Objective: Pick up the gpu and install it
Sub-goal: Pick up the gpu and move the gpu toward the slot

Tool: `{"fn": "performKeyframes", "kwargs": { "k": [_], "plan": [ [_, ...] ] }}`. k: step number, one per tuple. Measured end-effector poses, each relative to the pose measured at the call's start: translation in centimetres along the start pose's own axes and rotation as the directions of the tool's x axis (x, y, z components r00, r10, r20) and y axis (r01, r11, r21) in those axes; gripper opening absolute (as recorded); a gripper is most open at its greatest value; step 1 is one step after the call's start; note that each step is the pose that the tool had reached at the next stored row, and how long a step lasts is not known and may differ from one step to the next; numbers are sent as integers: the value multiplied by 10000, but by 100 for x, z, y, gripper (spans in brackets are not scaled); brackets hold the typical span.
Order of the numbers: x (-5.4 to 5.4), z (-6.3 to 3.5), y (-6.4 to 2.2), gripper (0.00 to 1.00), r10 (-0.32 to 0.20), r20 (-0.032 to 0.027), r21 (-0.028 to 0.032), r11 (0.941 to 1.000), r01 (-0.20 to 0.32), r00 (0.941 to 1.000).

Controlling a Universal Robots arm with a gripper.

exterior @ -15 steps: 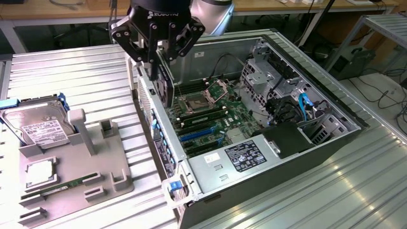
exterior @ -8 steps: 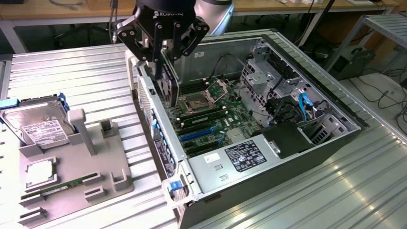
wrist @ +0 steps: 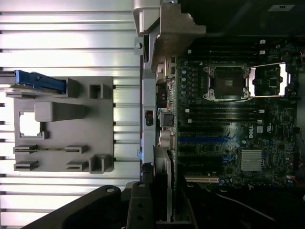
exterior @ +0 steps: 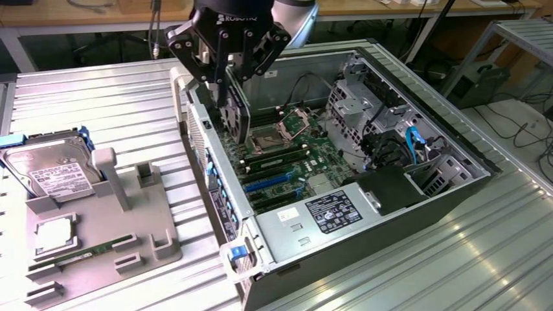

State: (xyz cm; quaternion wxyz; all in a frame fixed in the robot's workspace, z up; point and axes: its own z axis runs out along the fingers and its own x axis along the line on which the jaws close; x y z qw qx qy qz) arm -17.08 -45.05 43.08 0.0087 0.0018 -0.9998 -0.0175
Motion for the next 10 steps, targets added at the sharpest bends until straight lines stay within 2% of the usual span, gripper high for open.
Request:
{"fn": "performKeyframes", "kwargs": {
  "k": [10],
  "plan": [
    [-86, -1, -1, 27, 0, 1, 0, 10000, 0, 10000]
  ]
}}
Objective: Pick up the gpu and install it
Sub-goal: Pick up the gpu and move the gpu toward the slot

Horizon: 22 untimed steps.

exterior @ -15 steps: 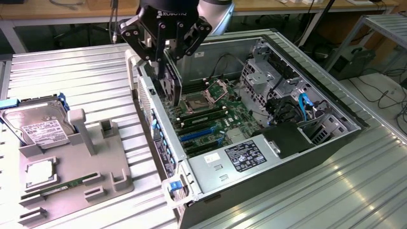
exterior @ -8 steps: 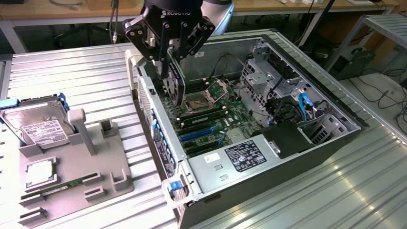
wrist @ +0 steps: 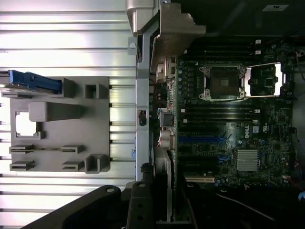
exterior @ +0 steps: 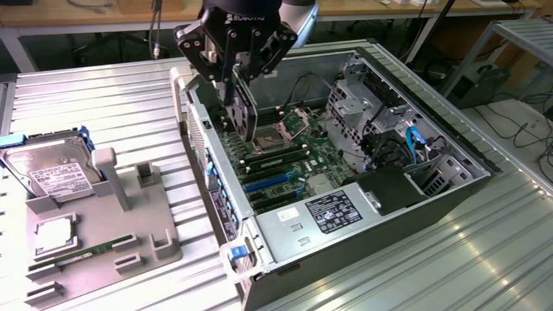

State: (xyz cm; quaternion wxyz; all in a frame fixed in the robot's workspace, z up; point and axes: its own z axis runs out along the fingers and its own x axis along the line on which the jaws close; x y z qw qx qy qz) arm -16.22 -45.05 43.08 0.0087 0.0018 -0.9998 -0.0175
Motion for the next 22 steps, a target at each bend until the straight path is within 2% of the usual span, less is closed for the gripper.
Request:
{"fn": "performKeyframes", "kwargs": {
  "k": [22],
  "plan": [
    [-188, -2, -1, 27, 0, 0, 0, 10000, 0, 10000]
  ]
}}
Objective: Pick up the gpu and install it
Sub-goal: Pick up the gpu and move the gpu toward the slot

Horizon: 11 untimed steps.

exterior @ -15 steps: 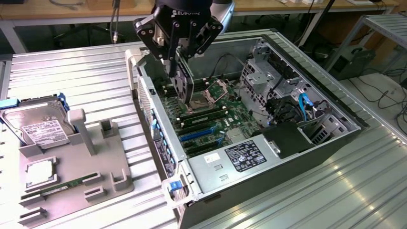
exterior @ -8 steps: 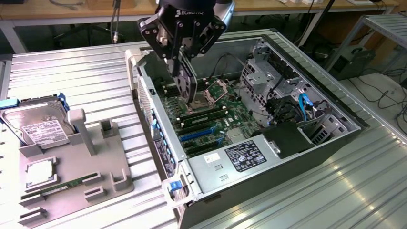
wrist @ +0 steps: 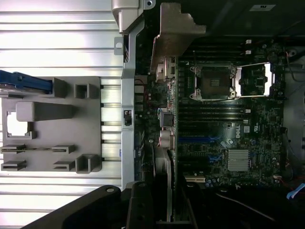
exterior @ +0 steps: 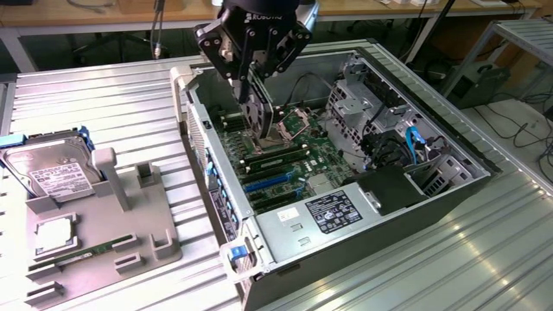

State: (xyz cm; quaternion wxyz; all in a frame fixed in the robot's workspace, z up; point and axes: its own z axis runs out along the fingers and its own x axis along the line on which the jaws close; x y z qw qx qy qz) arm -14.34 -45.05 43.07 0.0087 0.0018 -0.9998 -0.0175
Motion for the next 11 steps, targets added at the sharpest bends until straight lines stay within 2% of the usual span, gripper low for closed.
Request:
{"fn": "performKeyframes", "kwargs": {
  "k": [11],
  "plan": [
    [-84, -1, 0, 27, 0, 0, 0, 10000, 0, 10000]
  ]
}}
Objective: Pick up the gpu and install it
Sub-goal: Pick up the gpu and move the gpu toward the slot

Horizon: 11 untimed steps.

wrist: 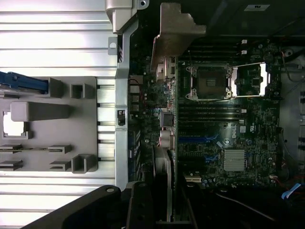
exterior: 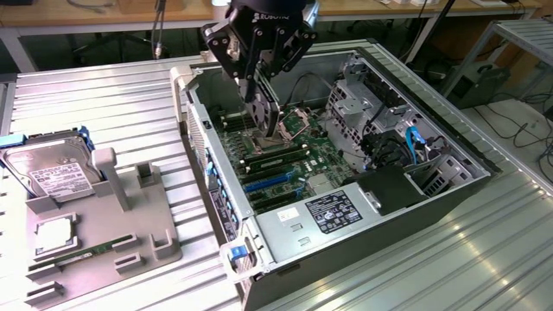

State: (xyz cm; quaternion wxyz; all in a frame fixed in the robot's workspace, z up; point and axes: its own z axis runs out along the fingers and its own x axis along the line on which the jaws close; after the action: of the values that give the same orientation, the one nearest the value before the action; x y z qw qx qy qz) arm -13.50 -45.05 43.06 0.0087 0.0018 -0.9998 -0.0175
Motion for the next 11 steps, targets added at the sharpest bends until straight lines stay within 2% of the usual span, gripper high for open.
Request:
{"fn": "performKeyframes", "kwargs": {
  "k": [11],
  "plan": [
    [-109, -2, 0, 27, 0, 0, 0, 10000, 0, 10000]
  ]
}}
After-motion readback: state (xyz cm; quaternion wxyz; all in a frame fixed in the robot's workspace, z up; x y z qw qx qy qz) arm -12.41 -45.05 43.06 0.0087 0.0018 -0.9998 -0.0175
